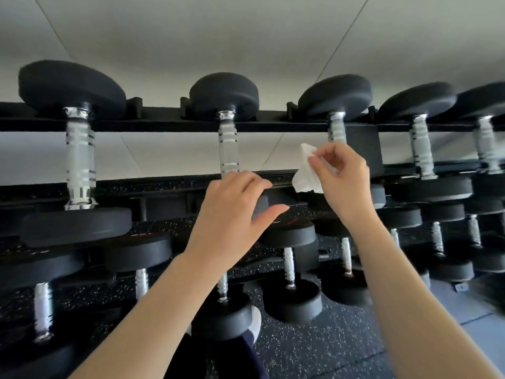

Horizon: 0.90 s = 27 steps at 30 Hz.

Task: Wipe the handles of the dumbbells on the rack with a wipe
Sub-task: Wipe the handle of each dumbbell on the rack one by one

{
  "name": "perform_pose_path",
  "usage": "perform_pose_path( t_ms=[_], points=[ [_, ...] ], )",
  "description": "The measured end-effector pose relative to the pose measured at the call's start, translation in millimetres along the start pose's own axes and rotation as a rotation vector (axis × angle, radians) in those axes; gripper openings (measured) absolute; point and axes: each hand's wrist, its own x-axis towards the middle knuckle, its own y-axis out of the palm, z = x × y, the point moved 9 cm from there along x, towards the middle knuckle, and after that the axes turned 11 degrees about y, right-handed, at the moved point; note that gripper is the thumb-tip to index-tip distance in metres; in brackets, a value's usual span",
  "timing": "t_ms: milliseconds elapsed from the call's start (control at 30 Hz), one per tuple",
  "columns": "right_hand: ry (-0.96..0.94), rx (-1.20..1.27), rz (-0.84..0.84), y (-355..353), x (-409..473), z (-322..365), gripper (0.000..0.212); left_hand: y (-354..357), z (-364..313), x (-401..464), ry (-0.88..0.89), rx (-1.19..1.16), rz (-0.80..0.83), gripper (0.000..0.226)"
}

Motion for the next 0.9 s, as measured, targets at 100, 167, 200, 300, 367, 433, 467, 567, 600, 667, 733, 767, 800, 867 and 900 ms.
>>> perform_pose_path(
  t_ms=[100,167,200,300,367,433,467,567,600,667,733,767,800,867,900],
  points=[
    [0.039,0.006,-0.078,-32,5,-15,0.003,21,-21,16,0.065,0.029,0.071,0.053],
    [0.065,0.019,-0.123,-53,10,-28,0.003,38,-35,25,0.089,0.042,0.108,0.054],
    [0.077,0.034,-0.14,-64,13,-35,0.003,48,-42,30,0.098,0.053,0.121,0.055],
    [0.099,0.076,-0.165,-95,25,-56,0.005,79,-67,46,0.118,0.093,0.155,0.057],
    [0.108,0.109,-0.173,-115,38,-71,0.013,97,-81,57,0.099,0.127,0.177,0.06],
    [0.118,0.131,-0.154,-128,52,-85,0.016,113,-91,65,0.061,0.169,0.196,0.063],
    [0.117,0.125,-0.128,-131,59,-92,0.013,119,-95,68,0.036,0.183,0.197,0.064],
    [0.079,0.097,-0.025,-127,78,-104,0.003,127,-101,70,-0.041,0.217,0.155,0.063],
    [0.057,0.102,0.015,-122,84,-103,0.003,127,-102,69,-0.062,0.226,0.135,0.062],
    [0.006,0.115,0.089,-107,97,-95,0.003,127,-103,68,-0.09,0.24,0.104,0.06],
    [-0.05,0.13,0.135,-87,111,-79,0.003,124,-103,66,-0.114,0.258,0.072,0.06],
    [-0.085,0.138,0.139,-77,117,-70,0.004,122,-103,65,-0.125,0.267,0.056,0.06],
    [-0.119,0.142,0.128,-68,124,-62,0.003,120,-103,63,-0.134,0.273,0.041,0.059],
    [-0.157,0.138,0.075,-51,134,-52,0.002,118,-103,59,-0.142,0.281,0.023,0.058],
    [-0.161,0.14,0.043,-45,138,-51,0.003,118,-103,57,-0.144,0.28,0.017,0.058]
  ],
)
